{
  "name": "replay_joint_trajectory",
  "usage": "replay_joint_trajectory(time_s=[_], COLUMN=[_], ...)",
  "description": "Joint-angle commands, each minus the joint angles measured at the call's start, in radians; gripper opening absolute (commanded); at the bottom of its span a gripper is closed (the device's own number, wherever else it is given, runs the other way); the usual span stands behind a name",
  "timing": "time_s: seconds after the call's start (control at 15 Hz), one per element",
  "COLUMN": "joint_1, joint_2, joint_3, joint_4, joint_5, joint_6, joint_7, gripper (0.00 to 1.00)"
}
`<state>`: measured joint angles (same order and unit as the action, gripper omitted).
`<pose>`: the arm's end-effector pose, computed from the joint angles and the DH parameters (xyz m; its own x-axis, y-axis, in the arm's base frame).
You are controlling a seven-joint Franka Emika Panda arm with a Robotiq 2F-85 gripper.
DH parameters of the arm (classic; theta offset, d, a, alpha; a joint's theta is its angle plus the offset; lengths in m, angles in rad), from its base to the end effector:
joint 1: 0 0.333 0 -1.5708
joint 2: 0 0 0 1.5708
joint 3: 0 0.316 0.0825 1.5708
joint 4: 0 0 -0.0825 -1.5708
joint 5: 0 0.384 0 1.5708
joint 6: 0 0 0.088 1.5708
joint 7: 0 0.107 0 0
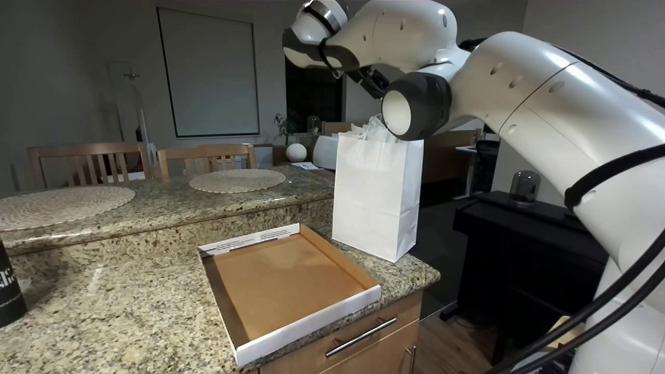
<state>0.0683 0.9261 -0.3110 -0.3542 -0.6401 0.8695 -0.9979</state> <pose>0.6632 -0.1078 0.5685 0.6677 0.2203 -0.7111 0.5530 -0.7863 0.2755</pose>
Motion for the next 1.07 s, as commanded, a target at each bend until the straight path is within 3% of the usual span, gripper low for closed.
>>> replay_joint_trajectory(time_s=[0.0, 0.4, 0.47, 0.8, 1.0], joint_1=[-0.013, -0.042, -0.045, -0.101, -0.134], joint_2=[-0.053, -0.166, -0.219, -0.308, -0.341], joint_3=[0.045, 0.133, 0.146, 0.249, 0.324], joint_4=[0.0, 0.001, -0.054, -0.028, -0.012], joint_5=[0.057, 0.179, 0.22, 0.434, 0.602], joint_6=[-0.044, -0.109, -0.099, -0.112, -0.105], joint_7=[-0.004, -0.051, -0.028, 0.061, 0.186], gripper=[1.0, 1.0, 1.0, 1.0, 1.0])
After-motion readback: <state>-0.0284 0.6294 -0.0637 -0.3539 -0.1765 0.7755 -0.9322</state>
